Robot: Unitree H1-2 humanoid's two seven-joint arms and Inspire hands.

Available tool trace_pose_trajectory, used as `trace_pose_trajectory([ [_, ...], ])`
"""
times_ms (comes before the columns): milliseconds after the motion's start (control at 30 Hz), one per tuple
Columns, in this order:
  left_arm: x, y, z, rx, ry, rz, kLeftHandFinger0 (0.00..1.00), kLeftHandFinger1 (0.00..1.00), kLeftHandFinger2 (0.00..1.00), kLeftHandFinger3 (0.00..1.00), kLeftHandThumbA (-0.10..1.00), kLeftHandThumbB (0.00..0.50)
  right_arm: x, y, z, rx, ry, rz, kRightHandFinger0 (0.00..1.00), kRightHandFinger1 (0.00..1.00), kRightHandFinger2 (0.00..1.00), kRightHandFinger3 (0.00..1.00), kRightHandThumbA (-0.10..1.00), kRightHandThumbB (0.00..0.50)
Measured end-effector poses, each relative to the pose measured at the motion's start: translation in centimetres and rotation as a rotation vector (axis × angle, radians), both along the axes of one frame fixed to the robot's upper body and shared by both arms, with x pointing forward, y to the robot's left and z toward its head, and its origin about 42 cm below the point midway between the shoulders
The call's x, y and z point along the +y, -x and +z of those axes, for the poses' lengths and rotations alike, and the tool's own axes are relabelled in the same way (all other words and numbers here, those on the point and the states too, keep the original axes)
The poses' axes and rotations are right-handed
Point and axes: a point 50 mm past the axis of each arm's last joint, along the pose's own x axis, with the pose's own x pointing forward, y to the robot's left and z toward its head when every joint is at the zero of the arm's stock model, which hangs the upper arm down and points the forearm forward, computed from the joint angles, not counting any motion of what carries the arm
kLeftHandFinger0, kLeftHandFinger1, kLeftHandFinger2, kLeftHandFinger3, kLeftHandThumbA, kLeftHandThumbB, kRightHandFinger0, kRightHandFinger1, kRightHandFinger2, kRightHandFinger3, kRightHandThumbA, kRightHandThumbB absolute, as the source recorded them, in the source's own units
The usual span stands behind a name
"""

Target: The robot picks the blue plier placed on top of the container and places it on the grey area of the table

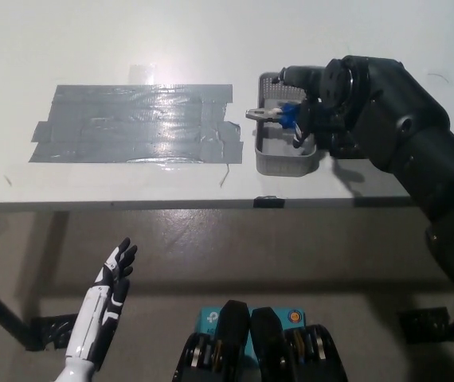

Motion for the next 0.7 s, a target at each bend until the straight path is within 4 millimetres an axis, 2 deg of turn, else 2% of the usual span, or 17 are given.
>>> trace_pose_trajectory([
  [333, 0.0, -0.1, 0.2, -0.006, 0.0, -0.001, 1.0, 1.0, 1.0, 1.0, 1.0, 0.098, -0.3, 0.3, -2.1, 0.04, 0.019, -0.012, 1.0, 1.0, 1.0, 1.0, 1.0, 0.366],
  [400, 0.0, -0.1, 0.2, -0.006, 0.0, -0.001, 1.0, 1.0, 1.0, 1.0, 1.0, 0.109, -0.1, 0.3, -2.2, 0.035, 0.018, -0.01, 1.0, 1.0, 1.0, 1.0, 1.0, 0.353],
  [500, 0.0, -0.2, 0.3, -0.009, 0.001, -0.002, 1.0, 1.0, 1.0, 1.0, 1.0, 0.093, -0.1, 0.3, -2.3, 0.033, 0.02, -0.009, 1.0, 1.0, 1.0, 1.0, 1.0, 0.355],
  [600, -0.1, -0.4, 0.4, -0.014, 0.001, -0.003, 1.0, 1.0, 1.0, 1.0, 1.0, 0.098, 0.0, 0.3, -2.4, 0.031, 0.017, -0.01, 1.0, 1.0, 1.0, 1.0, 1.0, 0.354],
  [700, -0.1, -0.5, 0.5, -0.019, -0.001, -0.005, 1.0, 1.0, 1.0, 1.0, 1.0, 0.103, 0.1, 0.4, -2.6, 0.027, 0.013, -0.011, 1.0, 1.0, 1.0, 1.0, 1.0, 0.334],
])
